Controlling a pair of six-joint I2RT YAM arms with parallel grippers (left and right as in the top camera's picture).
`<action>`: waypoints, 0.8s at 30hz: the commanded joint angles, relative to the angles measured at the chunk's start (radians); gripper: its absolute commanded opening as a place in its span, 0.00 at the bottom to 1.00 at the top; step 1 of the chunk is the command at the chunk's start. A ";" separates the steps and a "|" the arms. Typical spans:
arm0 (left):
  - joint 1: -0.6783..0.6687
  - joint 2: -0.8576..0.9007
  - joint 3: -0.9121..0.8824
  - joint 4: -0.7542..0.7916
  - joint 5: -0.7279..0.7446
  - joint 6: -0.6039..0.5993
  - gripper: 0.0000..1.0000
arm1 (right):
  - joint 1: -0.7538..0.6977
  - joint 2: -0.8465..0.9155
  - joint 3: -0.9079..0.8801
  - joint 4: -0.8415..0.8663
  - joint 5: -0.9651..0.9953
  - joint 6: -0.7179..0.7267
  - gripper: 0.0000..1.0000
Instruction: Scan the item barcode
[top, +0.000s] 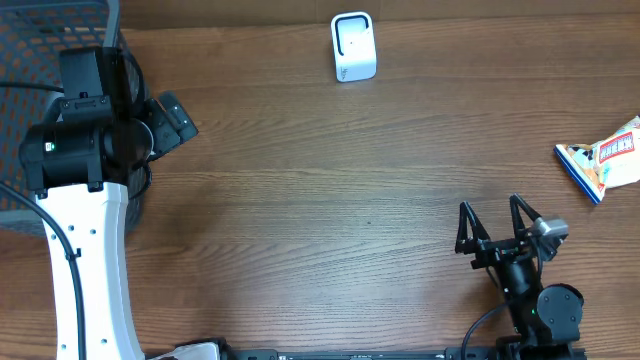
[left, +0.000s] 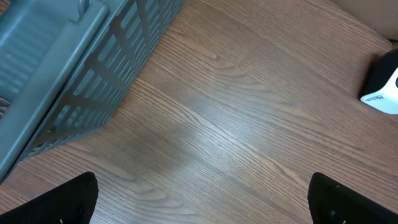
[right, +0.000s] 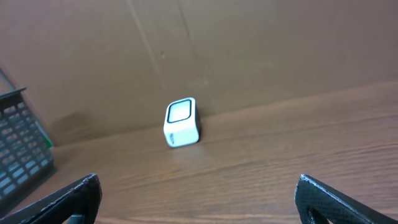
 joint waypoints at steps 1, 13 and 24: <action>0.000 0.000 0.010 0.003 -0.013 -0.010 1.00 | -0.005 -0.028 -0.011 -0.014 0.045 -0.007 1.00; 0.000 0.000 0.010 0.003 -0.013 -0.010 1.00 | -0.039 -0.040 -0.011 -0.089 0.064 -0.086 1.00; 0.001 0.000 0.010 0.003 -0.013 -0.010 1.00 | -0.039 -0.040 -0.011 -0.089 0.063 -0.094 1.00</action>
